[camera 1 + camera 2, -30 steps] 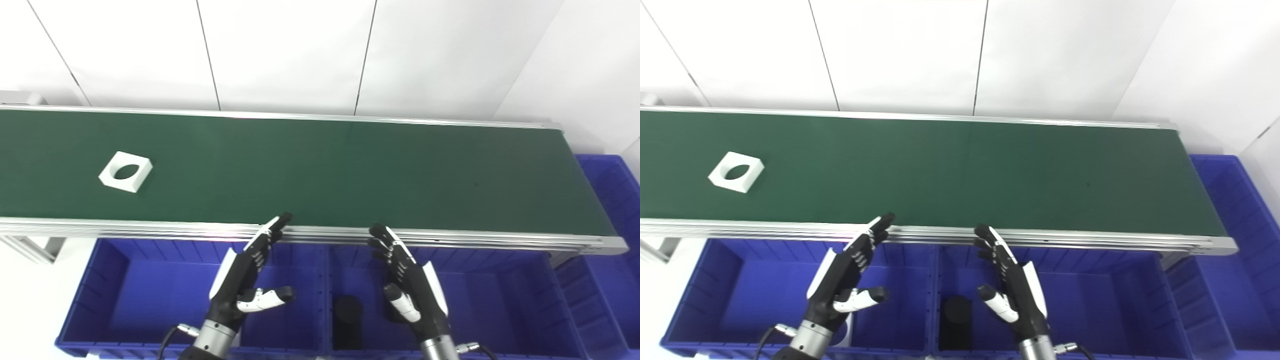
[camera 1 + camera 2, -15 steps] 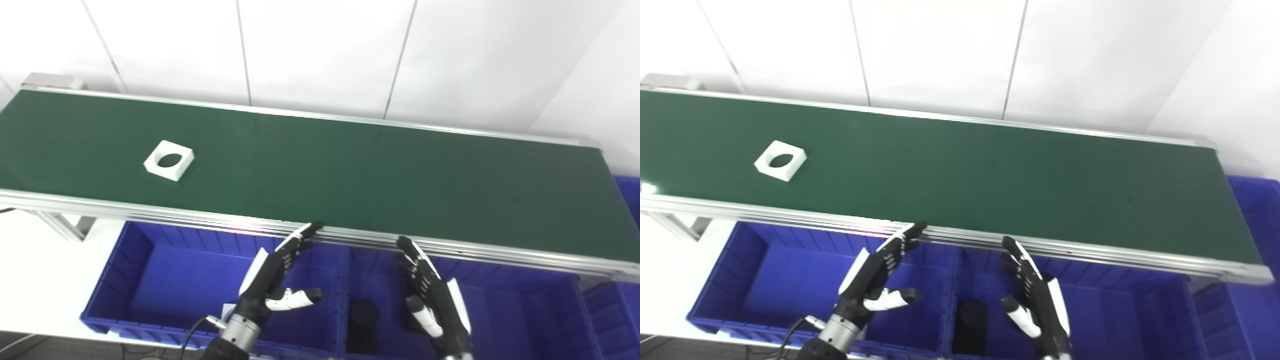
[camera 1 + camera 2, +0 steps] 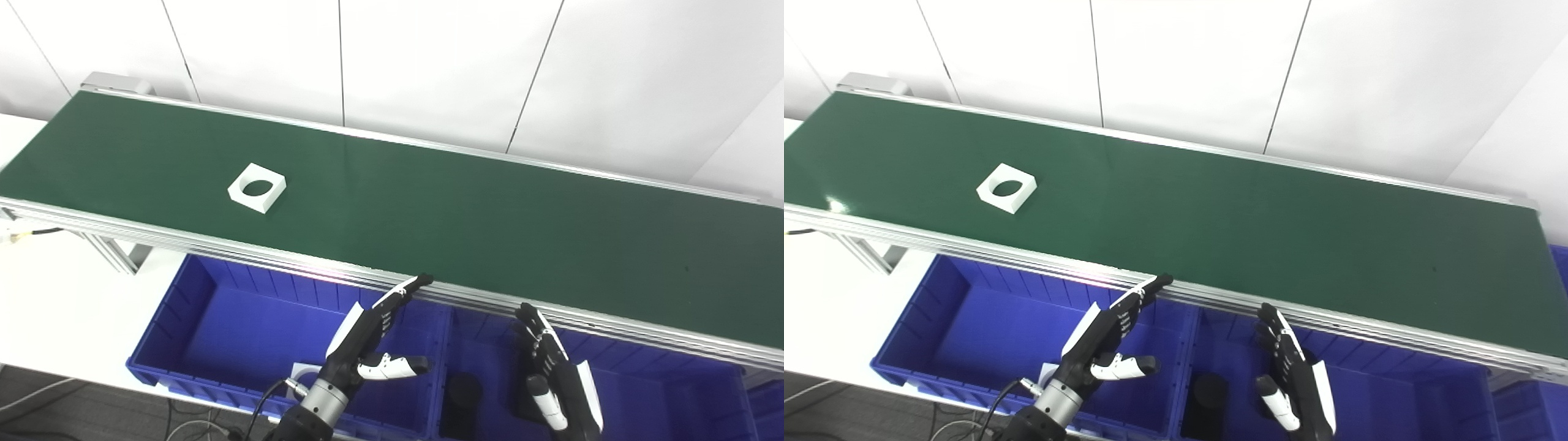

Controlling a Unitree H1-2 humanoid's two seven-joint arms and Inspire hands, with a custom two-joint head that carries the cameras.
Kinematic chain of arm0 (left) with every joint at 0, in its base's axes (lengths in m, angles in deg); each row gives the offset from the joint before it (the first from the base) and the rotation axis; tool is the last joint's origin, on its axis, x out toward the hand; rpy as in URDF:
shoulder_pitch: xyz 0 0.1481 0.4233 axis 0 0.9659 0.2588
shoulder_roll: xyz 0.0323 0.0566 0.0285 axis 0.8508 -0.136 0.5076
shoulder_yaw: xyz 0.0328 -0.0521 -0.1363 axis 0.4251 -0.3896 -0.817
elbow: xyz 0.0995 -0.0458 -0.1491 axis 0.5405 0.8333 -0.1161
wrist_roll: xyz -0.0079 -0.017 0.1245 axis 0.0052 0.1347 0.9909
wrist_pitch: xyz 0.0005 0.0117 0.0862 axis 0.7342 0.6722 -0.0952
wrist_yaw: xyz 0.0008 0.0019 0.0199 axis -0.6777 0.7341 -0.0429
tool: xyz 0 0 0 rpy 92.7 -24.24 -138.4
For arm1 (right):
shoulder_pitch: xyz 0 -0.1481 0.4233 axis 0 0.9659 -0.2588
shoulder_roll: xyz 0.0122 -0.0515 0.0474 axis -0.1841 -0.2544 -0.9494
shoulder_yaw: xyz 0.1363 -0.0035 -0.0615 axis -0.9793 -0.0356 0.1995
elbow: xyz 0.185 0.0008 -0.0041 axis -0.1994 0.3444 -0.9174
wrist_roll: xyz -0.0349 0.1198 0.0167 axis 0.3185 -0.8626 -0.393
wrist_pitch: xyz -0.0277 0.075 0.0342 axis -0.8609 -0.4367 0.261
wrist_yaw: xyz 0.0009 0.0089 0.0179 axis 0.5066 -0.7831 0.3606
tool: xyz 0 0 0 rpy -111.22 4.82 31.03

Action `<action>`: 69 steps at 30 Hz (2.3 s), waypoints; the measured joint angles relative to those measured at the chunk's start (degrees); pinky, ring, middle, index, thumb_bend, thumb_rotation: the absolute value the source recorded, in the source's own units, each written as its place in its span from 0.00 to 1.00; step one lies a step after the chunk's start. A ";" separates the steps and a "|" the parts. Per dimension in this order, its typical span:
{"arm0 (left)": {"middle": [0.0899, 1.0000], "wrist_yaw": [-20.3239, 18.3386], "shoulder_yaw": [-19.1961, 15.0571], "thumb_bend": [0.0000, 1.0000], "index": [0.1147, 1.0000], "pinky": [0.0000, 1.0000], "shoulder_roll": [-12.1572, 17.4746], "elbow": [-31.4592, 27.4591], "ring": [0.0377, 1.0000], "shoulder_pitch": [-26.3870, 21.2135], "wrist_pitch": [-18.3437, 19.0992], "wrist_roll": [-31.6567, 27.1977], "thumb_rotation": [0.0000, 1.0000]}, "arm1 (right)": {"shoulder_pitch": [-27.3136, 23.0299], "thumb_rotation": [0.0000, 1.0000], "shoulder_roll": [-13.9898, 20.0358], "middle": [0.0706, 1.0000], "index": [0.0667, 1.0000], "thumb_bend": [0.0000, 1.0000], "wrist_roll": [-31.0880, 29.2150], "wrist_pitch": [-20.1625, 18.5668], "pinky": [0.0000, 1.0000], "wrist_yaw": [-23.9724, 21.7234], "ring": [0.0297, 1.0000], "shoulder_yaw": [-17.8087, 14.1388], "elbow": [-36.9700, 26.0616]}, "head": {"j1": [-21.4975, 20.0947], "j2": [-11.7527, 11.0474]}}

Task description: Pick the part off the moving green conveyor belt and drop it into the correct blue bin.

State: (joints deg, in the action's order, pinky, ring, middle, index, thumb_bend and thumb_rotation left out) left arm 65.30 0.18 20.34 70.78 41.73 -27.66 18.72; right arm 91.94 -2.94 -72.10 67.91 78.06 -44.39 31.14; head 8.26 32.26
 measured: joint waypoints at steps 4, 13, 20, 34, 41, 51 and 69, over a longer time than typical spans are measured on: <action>0.94 0.01 -0.01 1.00 0.87 1.00 0.02 0.71 0.98 -0.23 0.00 -0.29 0.59 | -0.18 0.90 -0.01 0.90 0.92 0.88 -0.02 0.00 0.83 0.20 0.87 0.15 0.41 | -0.09 -0.35; 0.95 -0.02 0.77 1.00 0.88 1.00 0.72 -1.11 0.98 -0.47 -0.02 -0.26 0.61 | -1.25 0.89 -0.10 0.91 0.92 0.86 -0.02 0.02 0.83 0.83 0.87 0.96 2.17 | 0.44 -2.02; 0.94 0.05 1.80 1.00 0.87 0.94 2.46 -6.33 0.96 -1.73 -0.09 0.89 0.62 | -2.64 0.88 -0.42 0.90 0.91 0.86 -0.04 0.05 0.81 1.32 0.86 1.65 4.20 | 0.88 -3.43; 0.90 5.70 -0.84 1.00 0.87 0.91 8.43 -11.42 0.91 -9.81 -0.18 17.58 0.43 | -3.39 0.88 -0.68 0.90 0.91 0.85 -0.90 0.05 0.81 1.59 0.86 2.21 4.00 | 1.49 -2.82; 0.90 3.44 -3.00 1.00 0.87 0.90 13.87 -13.78 0.90 -18.73 0.10 23.84 0.30 | -3.25 0.87 -0.64 0.90 0.92 0.86 -1.16 0.05 0.81 1.59 0.86 2.23 3.98 | 1.67 -2.56; 0.88 -3.49 -2.86 1.00 0.90 0.86 20.17 -12.60 0.87 -25.65 1.98 29.69 0.23 | -3.29 0.86 -0.67 0.90 0.92 0.85 -1.15 0.05 0.81 1.59 0.86 2.50 3.96 | 1.49 -2.46; 0.89 -11.62 0.64 1.00 0.89 0.81 24.88 -0.04 0.86 -37.59 5.07 35.38 0.19 | -3.27 0.84 -0.72 0.90 0.92 0.86 -1.19 0.05 0.83 1.59 0.87 2.92 3.70 | 1.14 -2.37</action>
State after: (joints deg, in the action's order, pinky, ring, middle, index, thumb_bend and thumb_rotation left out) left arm 53.68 0.82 45.22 70.74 4.14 -22.59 54.10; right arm 88.66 -3.67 -73.28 67.96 79.65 -41.47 34.84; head 9.40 29.88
